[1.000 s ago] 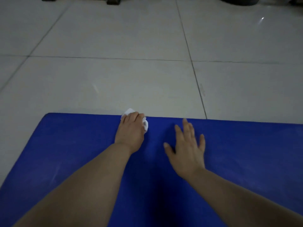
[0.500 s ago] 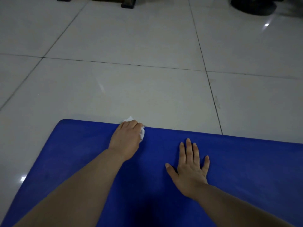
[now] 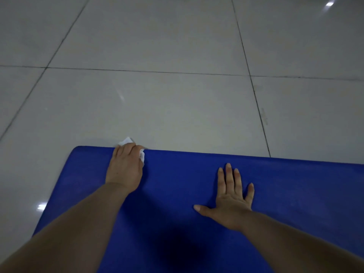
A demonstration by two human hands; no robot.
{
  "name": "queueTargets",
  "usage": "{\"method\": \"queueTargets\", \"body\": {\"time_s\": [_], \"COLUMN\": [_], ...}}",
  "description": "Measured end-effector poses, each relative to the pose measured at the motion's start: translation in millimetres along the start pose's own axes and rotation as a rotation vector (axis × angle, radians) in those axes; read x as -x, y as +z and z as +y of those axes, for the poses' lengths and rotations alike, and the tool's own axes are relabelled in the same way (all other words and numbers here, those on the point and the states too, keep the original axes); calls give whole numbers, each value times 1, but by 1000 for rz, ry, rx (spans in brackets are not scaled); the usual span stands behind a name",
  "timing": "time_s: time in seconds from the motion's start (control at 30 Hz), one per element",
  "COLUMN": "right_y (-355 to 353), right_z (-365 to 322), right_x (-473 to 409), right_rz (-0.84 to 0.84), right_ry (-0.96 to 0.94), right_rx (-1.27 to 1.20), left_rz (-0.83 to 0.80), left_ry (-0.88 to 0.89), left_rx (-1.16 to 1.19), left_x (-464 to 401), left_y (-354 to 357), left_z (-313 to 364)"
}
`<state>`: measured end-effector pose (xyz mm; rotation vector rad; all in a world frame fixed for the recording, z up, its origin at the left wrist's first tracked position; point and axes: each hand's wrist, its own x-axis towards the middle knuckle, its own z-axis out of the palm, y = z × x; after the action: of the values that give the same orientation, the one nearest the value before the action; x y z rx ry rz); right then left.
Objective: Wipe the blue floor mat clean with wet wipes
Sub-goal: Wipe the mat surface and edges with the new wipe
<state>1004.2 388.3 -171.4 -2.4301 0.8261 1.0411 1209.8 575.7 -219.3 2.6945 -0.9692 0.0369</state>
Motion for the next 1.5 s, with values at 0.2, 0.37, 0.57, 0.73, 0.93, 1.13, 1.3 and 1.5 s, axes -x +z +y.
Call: {"method": "queueTargets", "body": {"time_s": [0.2,0.37,0.57,0.73,0.93,1.13,1.3,1.5], "right_y": [-1,-2,-4,-7,-5,-5,-4,8], "right_z": [1,3,2,1,-1,0,-6,-94], "right_x": [-1,-1,-1,1,-2,1,-1,11], "right_rz": [-6,23,5,-6,0,38,105,407], "right_ry": [-14,-38,-27,-36,-10,8,119,123], "right_rx": [-22,-47,-95,-112,-82,-54,-27,-144], "left_rz": [-286,-353,-584,-610,-490,-341,-303,-222], "left_ry": [-226,-271,-158,-119,23,-18,-94,-169], "left_rx": [-206,-193,-186,-146,-178,-302,-393,-105], "left_x": [-14,-14,-2,-11,-18,-13,-1,10], "left_y": [-8,-13,-20,-23,-2,-16,-37,-30], "left_z": [25,75,136,141,124,39,-49,-67]}}
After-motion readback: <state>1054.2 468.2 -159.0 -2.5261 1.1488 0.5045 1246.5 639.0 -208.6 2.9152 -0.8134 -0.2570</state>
